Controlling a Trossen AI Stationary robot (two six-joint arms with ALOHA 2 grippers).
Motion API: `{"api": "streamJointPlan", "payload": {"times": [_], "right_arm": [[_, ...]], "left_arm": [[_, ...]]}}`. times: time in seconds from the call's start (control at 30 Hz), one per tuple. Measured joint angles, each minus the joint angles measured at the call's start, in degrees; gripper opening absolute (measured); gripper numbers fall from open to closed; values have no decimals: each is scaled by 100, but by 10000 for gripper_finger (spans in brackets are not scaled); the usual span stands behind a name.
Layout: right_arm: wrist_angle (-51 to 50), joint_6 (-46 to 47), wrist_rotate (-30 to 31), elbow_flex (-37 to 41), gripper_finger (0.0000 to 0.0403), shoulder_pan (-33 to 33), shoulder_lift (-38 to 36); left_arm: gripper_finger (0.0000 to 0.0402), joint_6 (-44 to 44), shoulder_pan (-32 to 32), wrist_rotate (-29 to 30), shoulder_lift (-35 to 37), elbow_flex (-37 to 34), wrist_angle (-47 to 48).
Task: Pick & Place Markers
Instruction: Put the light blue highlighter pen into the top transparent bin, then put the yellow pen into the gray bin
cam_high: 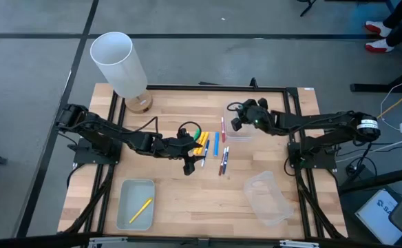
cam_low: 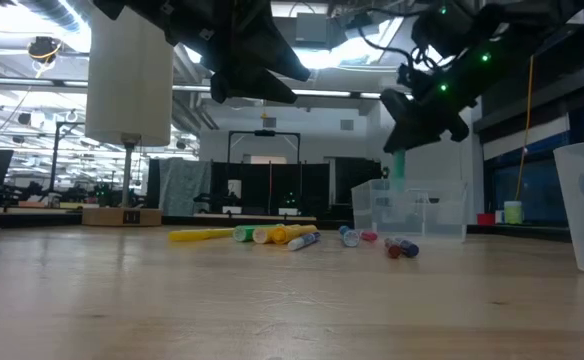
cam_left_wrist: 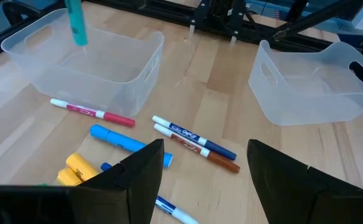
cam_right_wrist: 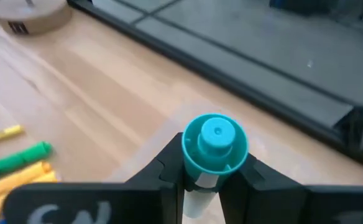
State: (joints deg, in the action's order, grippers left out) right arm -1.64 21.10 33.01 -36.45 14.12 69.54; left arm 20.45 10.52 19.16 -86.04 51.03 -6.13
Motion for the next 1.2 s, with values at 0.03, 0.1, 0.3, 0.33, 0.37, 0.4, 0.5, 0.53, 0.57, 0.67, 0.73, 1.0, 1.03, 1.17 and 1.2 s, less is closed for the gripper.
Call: {"api": "streamJointPlan", "payload": {"times": [0.03,0.1,0.3,0.33,0.37,0.4,0.5,0.53,0.57,0.67,0.73,1.0,1.03,1.17,1.2], "right_arm": [[-106,98,-136,0,64,50,0],[-262,277,-383,2,64,146,0],[-340,602,-461,2,114,250,0],[-340,610,-461,2,132,250,0],[-339,612,-463,2,148,250,0],[-340,612,-461,2,165,250,0],[-339,612,-463,2,205,250,1],[-338,612,-462,2,216,250,0],[-338,612,-463,2,226,250,2],[-277,588,-462,2,246,250,2],[-203,574,-462,2,252,248,2],[473,166,-565,2,255,179,4],[606,76,-645,2,255,141,4],[1223,-330,-1234,2,255,-36,4],[1403,-454,-1405,2,255,-82,4]], "left_arm": [[226,0,0,0,0,0,2],[226,0,0,1,0,0,0],[226,2,0,2,0,0,2],[226,0,0,2,0,0,2],[226,1,0,2,0,0,2],[226,0,0,2,0,0,2],[226,0,0,2,0,0,2],[226,0,0,2,0,2,2],[226,0,0,2,0,0,2],[226,-17,0,-78,0,0,2],[226,-143,0,-113,0,0,2],[226,-325,-11,-66,0,0,-2],[226,-345,-11,-66,0,1,-2],[226,-327,-11,-24,0,2,-2],[226,-323,-11,47,0,1,-2]]}}
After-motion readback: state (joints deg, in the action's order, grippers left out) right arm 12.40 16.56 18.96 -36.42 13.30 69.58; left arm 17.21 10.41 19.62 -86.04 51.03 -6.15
